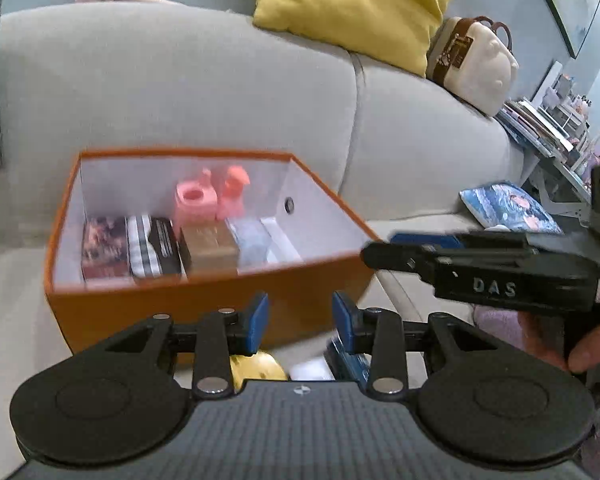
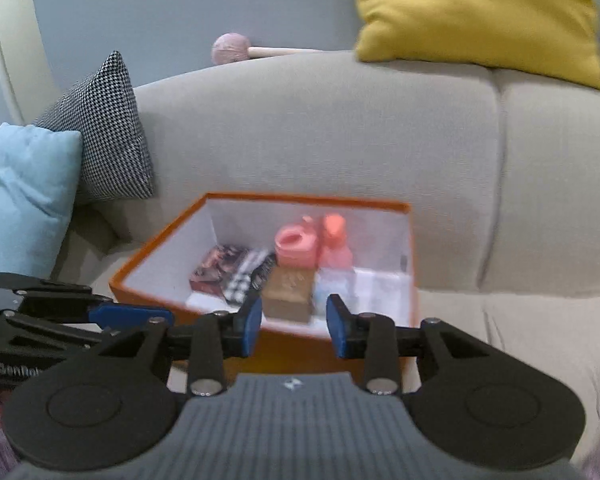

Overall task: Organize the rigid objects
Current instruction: 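Withdraw both grippers and lower them to the white lotion bottle and dark shampoo bottle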

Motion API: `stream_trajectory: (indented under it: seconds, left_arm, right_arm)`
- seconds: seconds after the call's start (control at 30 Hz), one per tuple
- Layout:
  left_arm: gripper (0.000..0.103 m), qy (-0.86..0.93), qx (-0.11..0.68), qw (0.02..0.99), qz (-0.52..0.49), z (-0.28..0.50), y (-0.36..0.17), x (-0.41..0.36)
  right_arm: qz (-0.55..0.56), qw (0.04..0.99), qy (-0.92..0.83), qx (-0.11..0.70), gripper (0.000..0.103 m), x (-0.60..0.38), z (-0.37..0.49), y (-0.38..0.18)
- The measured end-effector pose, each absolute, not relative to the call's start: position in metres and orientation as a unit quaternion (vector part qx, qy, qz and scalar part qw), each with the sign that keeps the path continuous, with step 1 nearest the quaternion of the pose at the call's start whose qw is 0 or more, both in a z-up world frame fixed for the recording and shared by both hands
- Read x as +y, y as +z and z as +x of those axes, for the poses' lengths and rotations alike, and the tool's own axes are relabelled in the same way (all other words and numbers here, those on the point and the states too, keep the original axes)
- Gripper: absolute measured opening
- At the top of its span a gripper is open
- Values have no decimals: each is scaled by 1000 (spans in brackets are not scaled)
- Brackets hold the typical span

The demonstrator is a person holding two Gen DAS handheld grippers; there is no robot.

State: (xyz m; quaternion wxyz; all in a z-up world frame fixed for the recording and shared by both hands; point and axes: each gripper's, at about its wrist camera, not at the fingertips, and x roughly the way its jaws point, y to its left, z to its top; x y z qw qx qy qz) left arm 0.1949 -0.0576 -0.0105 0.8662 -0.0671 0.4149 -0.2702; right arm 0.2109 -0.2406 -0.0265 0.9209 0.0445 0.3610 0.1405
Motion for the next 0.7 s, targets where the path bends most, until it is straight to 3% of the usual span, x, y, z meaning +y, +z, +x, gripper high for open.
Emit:
stream_trajectory:
  seconds: [0.2, 0.37, 0.7]
  left_arm:
    - [43, -278, 450, 842, -107, 172, -51, -71]
    - [33, -274, 477, 825, -131, 177, -85, -82]
    - [32, -243, 524, 801, -159, 184, -125, -87]
  right_arm:
    - [93, 894, 99, 428, 35, -269, 177, -80]
    - [112, 868, 97, 473, 34, -283, 175, -116]
    - [175, 830, 98, 521, 35, -293, 191, -140]
